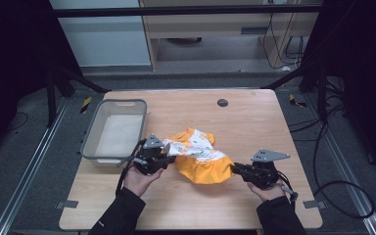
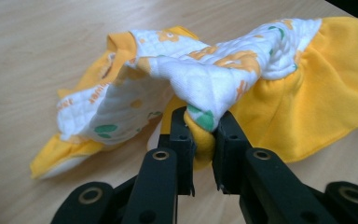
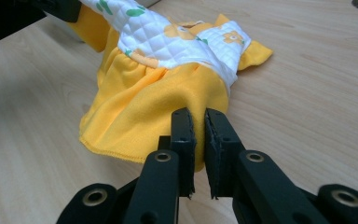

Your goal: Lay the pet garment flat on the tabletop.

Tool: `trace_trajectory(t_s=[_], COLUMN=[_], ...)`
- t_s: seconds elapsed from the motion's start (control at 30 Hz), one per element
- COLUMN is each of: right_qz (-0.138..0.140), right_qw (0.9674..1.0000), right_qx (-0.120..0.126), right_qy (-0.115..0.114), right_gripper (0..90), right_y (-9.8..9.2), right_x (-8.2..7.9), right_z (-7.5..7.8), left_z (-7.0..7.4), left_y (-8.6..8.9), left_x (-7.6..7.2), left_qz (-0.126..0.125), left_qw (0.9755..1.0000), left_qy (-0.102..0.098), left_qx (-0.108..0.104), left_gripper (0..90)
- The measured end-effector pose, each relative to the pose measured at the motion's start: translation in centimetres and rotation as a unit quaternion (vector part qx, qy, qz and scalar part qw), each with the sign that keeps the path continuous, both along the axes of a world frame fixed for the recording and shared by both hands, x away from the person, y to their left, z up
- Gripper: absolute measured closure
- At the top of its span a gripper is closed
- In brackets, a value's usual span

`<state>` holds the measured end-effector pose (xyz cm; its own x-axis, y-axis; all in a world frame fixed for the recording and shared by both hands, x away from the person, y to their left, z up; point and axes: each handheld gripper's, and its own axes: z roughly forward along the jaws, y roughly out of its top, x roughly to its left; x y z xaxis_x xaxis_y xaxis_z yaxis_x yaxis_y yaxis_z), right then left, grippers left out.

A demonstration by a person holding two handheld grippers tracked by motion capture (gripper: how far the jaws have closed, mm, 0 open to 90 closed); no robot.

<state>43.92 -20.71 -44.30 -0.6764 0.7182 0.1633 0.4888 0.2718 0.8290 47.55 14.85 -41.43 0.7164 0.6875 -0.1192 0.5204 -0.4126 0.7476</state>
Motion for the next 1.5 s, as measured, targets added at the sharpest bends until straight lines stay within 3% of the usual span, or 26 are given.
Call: trace_trajectory(t_s=[0.3,0.43,0.53,0.63,0.73,0.9,1.03,1.13,1.2,1.27,1.4,1.5], right_qz=[0.027,0.034,0.035,0.026,0.015,0.008,0.006,0.002,0.0,0.0,0.017,0.035], right_qw=[0.9992,0.9984,0.998,0.9984,0.999,0.9996,0.9996,0.9996,0.9997,0.9997,0.9991,0.998], right_qx=[-0.01,-0.02,-0.029,-0.032,-0.034,-0.028,-0.029,-0.027,-0.026,-0.023,-0.036,-0.05], right_qy=[0.028,0.041,0.044,0.038,0.025,0.002,-0.001,-0.004,-0.001,0.006,0.012,0.017], right_gripper=[81.8,80.2,77.4,73.0,71.3,76.9,84.3,89.4,90.0,90.0,90.0,90.0], right_y=[-0.2,-0.2,-0.3,-0.4,-0.3,0.6,1.6,2.2,2.5,2.8,4.1,5.2], right_x=[-1.0,-1.5,-1.7,-1.9,-1.7,-1.3,-0.7,-0.3,0.0,0.3,0.5,0.4], right_z=[-0.3,-0.9,-1.3,-1.5,-1.6,-1.8,-2.2,-2.5,-2.8,-3.2,-4.0,-4.5], left_z=[-1.2,-2.3,-2.7,-2.8,-2.7,-1.8,-0.9,-1.0,-1.5,-2.4,-4.4,-5.1], left_y=[0.9,1.2,1.4,1.7,2.2,2.6,1.9,0.6,-0.3,-1.1,-1.7,-1.4], left_x=[-2.6,-3.3,-3.9,-4.5,-5.0,-6.1,-6.7,-6.5,-6.0,-5.5,-4.9,-5.0], left_qz=[-0.015,-0.019,-0.016,0.0,0.007,0.019,0.005,-0.006,-0.01,-0.011,-0.012,-0.011], left_qw=[0.9993,0.9985,0.9984,0.9992,0.9996,0.9995,0.9984,0.9975,0.9974,0.9969,0.9966,0.9959], left_qy=[0.025,0.045,0.048,0.029,0.013,-0.026,-0.055,-0.07,-0.07,-0.069,-0.044,-0.028], left_qx=[0.023,0.025,0.026,0.027,0.022,0.006,-0.006,0.003,0.012,0.037,0.069,0.085], left_gripper=[76.3,78.9,77.8,64.2,61.6,67.7,79.6,87.3,89.2,89.4,89.3,89.1])
